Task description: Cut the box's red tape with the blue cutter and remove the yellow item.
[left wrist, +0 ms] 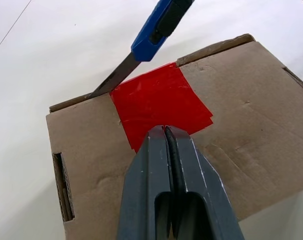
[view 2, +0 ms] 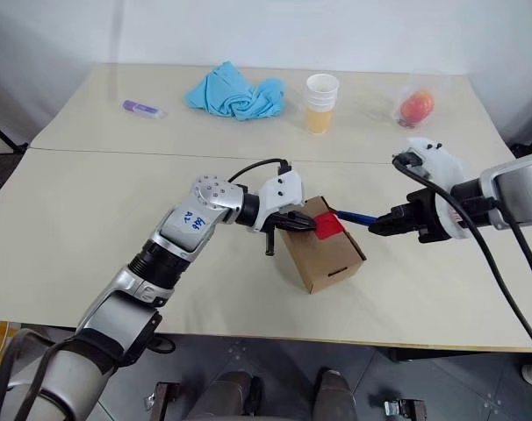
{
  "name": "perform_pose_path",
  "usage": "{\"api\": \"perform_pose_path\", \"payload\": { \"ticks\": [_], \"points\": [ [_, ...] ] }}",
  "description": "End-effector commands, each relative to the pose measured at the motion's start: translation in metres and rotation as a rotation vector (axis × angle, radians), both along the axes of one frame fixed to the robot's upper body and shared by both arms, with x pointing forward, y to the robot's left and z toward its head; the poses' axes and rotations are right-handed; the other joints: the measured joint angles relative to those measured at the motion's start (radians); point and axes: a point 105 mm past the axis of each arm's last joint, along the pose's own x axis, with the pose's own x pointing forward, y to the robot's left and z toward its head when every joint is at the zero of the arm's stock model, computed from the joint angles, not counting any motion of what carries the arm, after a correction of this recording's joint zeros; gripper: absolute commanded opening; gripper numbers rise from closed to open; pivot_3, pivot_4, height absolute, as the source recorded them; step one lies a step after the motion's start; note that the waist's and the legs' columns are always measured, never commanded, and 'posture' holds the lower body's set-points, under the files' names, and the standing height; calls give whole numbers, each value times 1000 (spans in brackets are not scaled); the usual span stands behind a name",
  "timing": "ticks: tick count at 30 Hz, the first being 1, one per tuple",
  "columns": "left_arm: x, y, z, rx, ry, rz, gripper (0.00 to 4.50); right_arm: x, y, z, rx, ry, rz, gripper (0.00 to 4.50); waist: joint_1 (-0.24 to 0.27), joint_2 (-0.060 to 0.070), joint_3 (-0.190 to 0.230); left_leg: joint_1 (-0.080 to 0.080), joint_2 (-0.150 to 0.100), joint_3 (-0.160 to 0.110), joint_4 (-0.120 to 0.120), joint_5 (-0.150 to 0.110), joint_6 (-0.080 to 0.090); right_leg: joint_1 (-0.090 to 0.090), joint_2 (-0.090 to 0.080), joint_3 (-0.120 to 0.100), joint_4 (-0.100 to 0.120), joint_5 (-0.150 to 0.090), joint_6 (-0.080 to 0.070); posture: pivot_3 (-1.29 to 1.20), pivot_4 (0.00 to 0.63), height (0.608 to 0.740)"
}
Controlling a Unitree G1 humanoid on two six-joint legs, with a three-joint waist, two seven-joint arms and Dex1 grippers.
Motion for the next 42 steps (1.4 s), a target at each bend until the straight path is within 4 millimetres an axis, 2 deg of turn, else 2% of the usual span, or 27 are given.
{"api": "perform_pose_path", "payload": {
  "ticks": [1, 10, 18, 23, 29, 42],
  "points": [
    [-2, 12, -43, 132, 107, 43, 38, -7, 2, -2, -18, 33, 43, 164, 0, 0, 0, 0, 0, 0, 0, 0, 0, 0, 0, 0, 0, 0, 0, 0, 150, 740],
    [-3, 11, -43, 132, 106, 40, 38, 12, 10, 1, -23, 21, 42, 164, -4, 0, -3, 1, 0, 1, 0, 0, 0, 0, 0, 0, 0, 0, 0, 0, 150, 740],
    [-5, 11, -45, 136, 107, 40, 38, 20, 18, 4, -51, 42, 81, 164, -5, 1, -3, 1, 0, 1, 0, 0, 0, 0, 0, 1, 1, 0, 0, 0, 150, 740],
    [-5, 11, -46, 135, 105, 49, 38, 15, 23, 5, -61, 108, 131, 164, -5, 2, -4, 1, -1, 1, 0, 0, 0, -1, 0, 1, 1, 0, 0, 0, 150, 740],
    [-8, 11, -50, 131, 118, 56, 38, 16, 19, 6, -64, 166, 125, 164, -4, 2, -4, 1, -1, 0, 0, 0, 0, -1, 0, 1, 1, 0, 0, 0, 150, 740],
    [-10, 15, -56, 151, 141, 67, 38, -5, 18, 0, -76, 262, 202, 164, -1, 2, -4, 1, -1, 0, -1, 0, -1, -1, 0, 1, 0, 0, 0, 0, 150, 740]
  ]
}}
